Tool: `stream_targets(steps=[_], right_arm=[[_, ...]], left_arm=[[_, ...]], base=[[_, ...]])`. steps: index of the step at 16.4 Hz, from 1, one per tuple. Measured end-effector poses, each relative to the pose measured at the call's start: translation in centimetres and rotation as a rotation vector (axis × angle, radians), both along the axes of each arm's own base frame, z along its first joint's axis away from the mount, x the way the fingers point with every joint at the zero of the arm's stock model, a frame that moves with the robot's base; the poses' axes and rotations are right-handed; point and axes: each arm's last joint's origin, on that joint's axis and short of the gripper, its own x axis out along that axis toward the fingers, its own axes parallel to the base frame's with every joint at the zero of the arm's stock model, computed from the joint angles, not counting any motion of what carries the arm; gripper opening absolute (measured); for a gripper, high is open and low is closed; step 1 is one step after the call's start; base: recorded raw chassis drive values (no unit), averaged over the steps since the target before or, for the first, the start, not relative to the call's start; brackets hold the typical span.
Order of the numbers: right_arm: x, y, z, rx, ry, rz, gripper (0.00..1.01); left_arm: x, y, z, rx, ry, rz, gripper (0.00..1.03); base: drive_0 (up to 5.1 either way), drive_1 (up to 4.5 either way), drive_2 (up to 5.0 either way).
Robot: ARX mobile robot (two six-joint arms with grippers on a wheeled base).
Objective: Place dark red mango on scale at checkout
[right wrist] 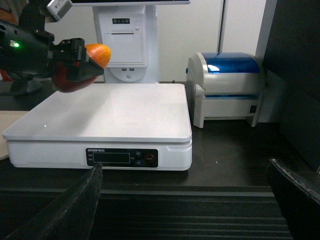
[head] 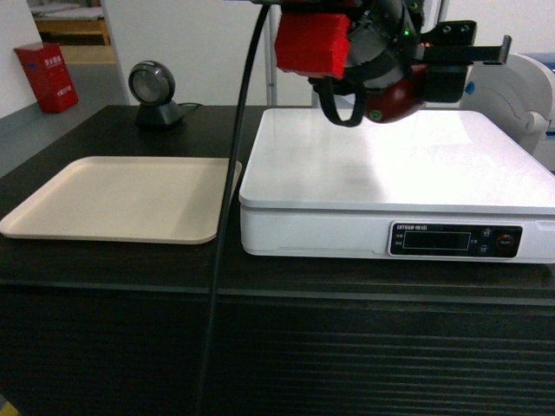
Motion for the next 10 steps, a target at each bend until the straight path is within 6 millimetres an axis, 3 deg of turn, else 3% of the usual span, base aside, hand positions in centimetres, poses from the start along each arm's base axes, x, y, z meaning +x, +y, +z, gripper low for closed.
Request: stream_targets(steps=[5,10], right_arm=[[0.0,0.0,0.0,0.0,0.0,0.0,0.98],[0.0,0.0,0.0,0.0,0.0,0.0,0.98]], left_arm=[[0.3,-1.4,-0.6,-0.03,0.035,0.012,0.6],[2.4,-3.4,-1.6,-0.128,0.2,0.11,0.6]], base=[[0.0,0.0,0.0],[0.0,0.0,0.0]])
